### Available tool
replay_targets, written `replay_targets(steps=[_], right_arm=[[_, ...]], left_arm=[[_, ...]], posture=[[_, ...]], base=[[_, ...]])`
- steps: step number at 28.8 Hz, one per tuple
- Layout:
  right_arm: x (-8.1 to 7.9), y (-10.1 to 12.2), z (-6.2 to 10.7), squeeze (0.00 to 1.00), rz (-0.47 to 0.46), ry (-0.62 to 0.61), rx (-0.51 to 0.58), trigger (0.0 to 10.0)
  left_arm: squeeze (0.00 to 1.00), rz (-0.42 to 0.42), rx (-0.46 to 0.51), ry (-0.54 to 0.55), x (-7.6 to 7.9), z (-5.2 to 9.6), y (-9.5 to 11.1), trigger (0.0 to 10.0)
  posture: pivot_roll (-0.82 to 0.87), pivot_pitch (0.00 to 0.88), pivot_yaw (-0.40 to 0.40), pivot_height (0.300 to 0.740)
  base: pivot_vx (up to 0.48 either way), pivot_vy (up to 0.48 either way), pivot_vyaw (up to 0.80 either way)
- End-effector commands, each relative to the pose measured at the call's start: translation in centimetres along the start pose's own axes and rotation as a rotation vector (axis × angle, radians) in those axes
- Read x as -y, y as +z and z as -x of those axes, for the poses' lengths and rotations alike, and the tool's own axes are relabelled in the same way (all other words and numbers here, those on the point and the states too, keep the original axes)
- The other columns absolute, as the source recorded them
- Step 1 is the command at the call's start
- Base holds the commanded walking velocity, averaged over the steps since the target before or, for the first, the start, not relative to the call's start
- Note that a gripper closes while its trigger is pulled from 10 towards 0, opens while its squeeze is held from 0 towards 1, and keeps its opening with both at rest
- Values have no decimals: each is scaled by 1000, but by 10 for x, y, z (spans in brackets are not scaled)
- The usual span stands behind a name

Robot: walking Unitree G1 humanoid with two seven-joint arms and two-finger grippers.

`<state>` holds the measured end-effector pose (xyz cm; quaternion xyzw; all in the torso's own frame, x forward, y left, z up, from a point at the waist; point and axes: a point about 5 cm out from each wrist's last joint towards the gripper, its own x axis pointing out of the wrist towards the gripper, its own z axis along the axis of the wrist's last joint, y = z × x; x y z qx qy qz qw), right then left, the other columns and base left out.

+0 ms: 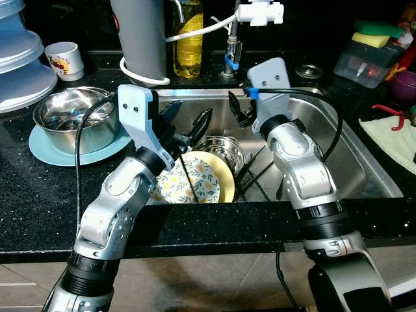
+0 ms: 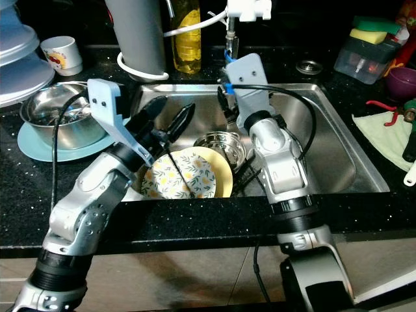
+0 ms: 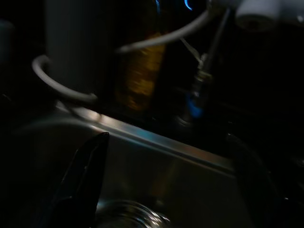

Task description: Kitchen organization

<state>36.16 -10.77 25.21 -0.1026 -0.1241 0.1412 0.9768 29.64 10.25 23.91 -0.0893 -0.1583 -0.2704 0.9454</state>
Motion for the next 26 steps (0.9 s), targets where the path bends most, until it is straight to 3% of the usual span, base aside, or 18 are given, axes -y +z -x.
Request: replay_targets(steps=[1,2,3,6,8,10,15,18,26], right_arm=[[0,6,2,565,-43,9,46,10000],[-5,11,3,0,-108,38,83,10000],[-8,14,3,0,-150,58,108,10000],[-10,17,4,0,-203,73,130,10000],[-11,24,7,0,-277,96,183,10000],[-11,28,8,0,-313,111,213,10000],[-13,31,8,0,-339,140,235,10000],[-20,35,8,0,-403,205,258,10000],[-27,32,8,0,-411,236,244,10000]], left_arm=[[1000,-45,7,14,-1,1,4,10000],[114,-93,11,43,-4,3,7,10000],[0,-143,18,70,-7,4,10,10000],[0,-193,27,99,-9,6,15,10000],[0,-331,51,167,-16,11,29,10000],[0,-392,73,207,-19,15,39,10000],[0,-421,103,239,-22,17,50,10000],[0,-475,145,263,-23,14,64,10000],[0,-533,119,288,-23,17,60,10000]], posture=[[60,0,-16,740],[67,0,-17,740],[70,0,-18,740],[75,0,-19,740],[87,0,-23,740],[96,0,-28,740],[102,0,-32,740],[111,0,-37,740],[113,0,-36,740]], base=[[0,0,0],[0,0,0],[0,0,0],[0,0,0],[0,0,634],[0,0,781],[0,0,783],[0,0,781],[0,0,783]])
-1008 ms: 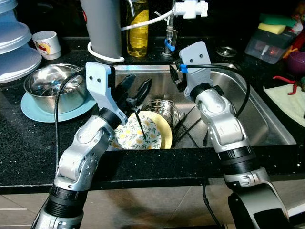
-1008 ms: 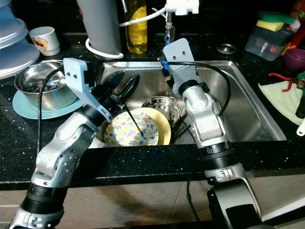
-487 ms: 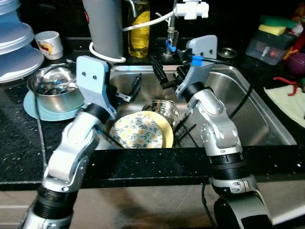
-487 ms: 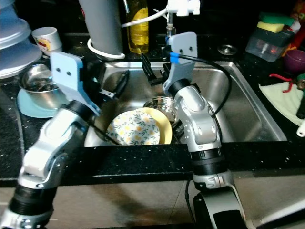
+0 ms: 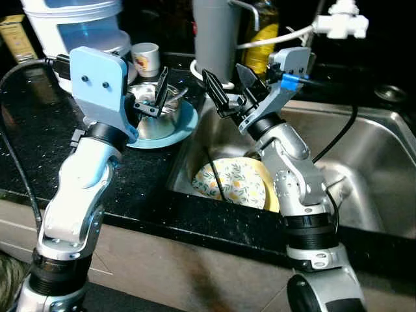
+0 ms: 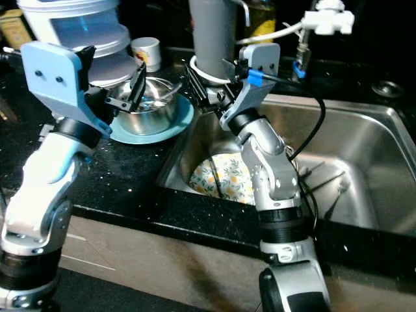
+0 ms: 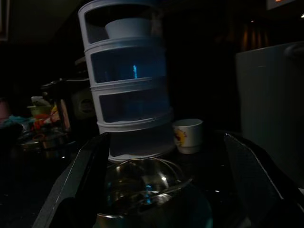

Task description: Kitchen organization

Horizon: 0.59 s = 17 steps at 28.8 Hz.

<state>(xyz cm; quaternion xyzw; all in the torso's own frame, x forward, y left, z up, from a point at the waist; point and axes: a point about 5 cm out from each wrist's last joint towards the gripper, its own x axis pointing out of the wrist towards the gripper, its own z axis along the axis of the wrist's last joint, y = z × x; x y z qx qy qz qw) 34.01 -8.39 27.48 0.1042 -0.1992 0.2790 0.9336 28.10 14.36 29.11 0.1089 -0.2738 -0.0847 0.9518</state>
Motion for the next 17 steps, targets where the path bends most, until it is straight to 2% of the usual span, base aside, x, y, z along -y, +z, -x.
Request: replay_targets(steps=[1,11,14,17], right_arm=[[-5,-2,-1,0,7,16,-13,10000],[-6,-6,-3,0,26,19,-27,10000],[-3,-6,-3,0,20,-15,-23,10000],[1,-5,-3,0,14,-54,-13,10000]], left_arm=[[0,-38,-33,7,-2,4,-5,10000],[0,-47,-123,34,-3,19,-23,10000],[0,-44,-144,27,0,24,-27,10000],[0,-4,-160,-11,6,29,-31,10000]], posture=[[113,0,-36,740],[120,0,-43,740],[122,0,-43,740],[123,0,-45,740]], base=[[0,0,781],[0,0,784],[0,0,781],[0,0,0]])
